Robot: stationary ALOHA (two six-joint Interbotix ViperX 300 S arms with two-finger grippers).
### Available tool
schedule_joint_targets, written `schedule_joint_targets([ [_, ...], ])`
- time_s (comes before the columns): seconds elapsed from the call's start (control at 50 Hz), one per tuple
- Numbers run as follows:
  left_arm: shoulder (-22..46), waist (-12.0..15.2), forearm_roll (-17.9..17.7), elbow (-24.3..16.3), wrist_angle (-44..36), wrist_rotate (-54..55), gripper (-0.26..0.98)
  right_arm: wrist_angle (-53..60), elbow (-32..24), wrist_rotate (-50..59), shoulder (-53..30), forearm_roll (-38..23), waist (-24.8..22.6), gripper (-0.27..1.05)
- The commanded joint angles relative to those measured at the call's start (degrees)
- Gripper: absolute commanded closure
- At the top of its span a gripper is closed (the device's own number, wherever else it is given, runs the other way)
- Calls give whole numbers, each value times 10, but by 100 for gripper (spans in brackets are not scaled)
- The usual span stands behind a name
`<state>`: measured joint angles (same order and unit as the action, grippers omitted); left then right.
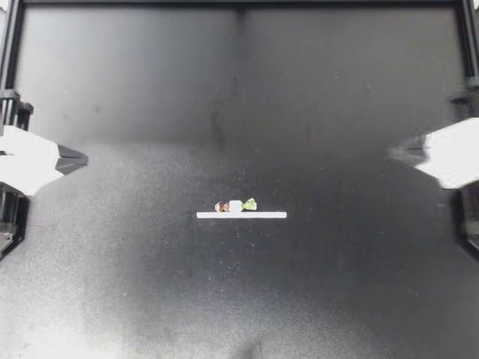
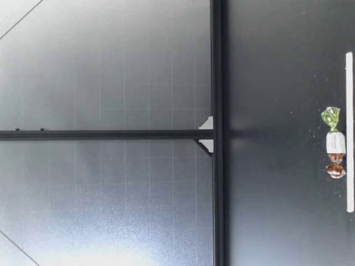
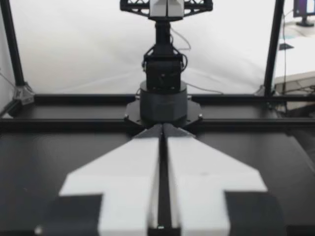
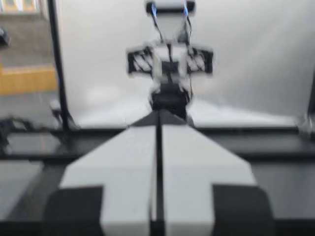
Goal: Pick up the candy and unwrap it.
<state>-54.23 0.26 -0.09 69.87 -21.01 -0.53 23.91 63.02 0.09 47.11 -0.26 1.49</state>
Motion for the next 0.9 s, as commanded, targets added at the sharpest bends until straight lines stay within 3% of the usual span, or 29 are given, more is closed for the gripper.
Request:
schedule_joint_targets([
  [0.0,9,2,-1,-4,-11,-1,84,-25,-40,1,-55,-1,12,90],
  [0.34,34,2,-1,4,-12,0,84,-207,-159,4,-258,-1,22,80],
  [0.46,40,2,0,6,-12,0,84,-261,-198,3,-338,-1,22,66],
  [0.7,41,2,-1,9,-12,0,85,-341,-270,2,-451,-1,22,27],
  [0.88,41,2,-1,13,-12,0,84,-367,-292,3,-509,-1,22,25],
])
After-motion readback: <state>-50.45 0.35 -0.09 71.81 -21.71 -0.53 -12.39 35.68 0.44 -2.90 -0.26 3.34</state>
